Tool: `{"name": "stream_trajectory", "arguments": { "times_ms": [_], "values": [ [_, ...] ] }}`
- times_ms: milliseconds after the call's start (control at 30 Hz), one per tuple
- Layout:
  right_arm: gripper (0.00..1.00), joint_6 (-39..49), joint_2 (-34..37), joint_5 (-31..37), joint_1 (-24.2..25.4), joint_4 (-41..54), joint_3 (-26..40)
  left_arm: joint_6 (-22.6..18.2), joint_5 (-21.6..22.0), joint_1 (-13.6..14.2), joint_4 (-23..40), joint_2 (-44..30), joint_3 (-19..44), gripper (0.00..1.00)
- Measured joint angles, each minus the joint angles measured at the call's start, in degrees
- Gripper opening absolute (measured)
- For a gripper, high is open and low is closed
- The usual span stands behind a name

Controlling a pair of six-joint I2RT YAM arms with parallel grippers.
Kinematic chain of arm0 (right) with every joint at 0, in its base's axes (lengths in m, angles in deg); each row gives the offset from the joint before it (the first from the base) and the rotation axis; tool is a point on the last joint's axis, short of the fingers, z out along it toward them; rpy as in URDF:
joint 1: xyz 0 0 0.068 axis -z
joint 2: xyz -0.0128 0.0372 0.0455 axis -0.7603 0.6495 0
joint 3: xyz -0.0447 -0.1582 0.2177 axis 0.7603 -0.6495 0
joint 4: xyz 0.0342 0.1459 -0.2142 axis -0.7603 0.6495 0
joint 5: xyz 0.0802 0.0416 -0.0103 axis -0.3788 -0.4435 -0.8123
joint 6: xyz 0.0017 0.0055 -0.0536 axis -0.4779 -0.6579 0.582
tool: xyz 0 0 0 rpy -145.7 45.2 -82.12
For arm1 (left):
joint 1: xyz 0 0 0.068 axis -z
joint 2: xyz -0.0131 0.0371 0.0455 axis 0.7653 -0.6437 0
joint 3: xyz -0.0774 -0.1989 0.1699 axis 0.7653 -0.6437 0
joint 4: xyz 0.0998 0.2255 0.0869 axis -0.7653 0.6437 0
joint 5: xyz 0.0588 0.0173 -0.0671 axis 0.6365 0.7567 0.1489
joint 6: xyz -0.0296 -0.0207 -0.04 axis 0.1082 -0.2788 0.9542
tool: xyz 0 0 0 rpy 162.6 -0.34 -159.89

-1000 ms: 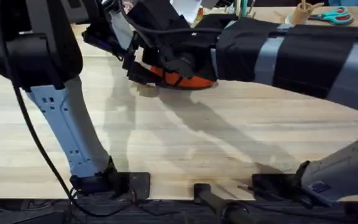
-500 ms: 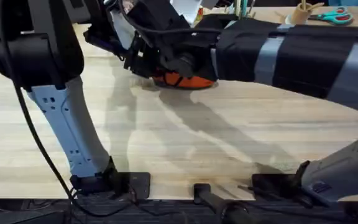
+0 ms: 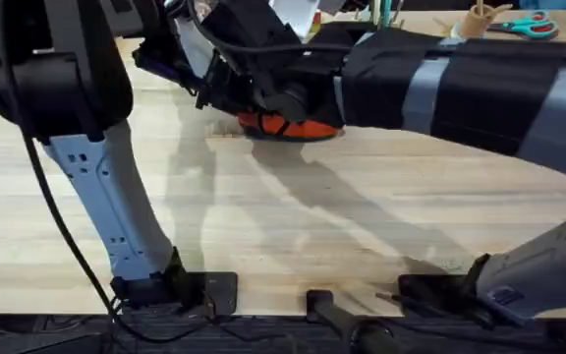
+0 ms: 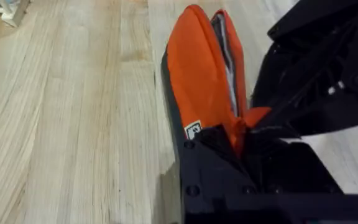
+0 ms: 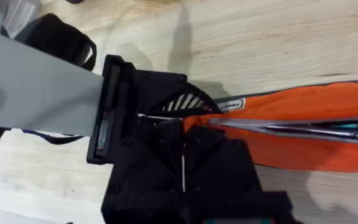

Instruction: Unzip the bag, pick up the pens from the table one at a time and place them inside, then zip the bag closed.

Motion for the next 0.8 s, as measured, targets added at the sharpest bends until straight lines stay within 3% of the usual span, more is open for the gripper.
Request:
{"name": "stream_trajectory", "arguments": {
  "times_ms": [300,800],
  "values": [
    [0.029,0.15,0.00,-0.02,0.72,1.15,0.02,0.00,0.26,0.00,-0.02,0.00,0.00,0.043],
    [0.030,0.15,-1.49,-2.36,6.12,9.35,0.02,0.02,0.15,0.11,-0.24,0.00,0.00,0.043]
  ]
}}
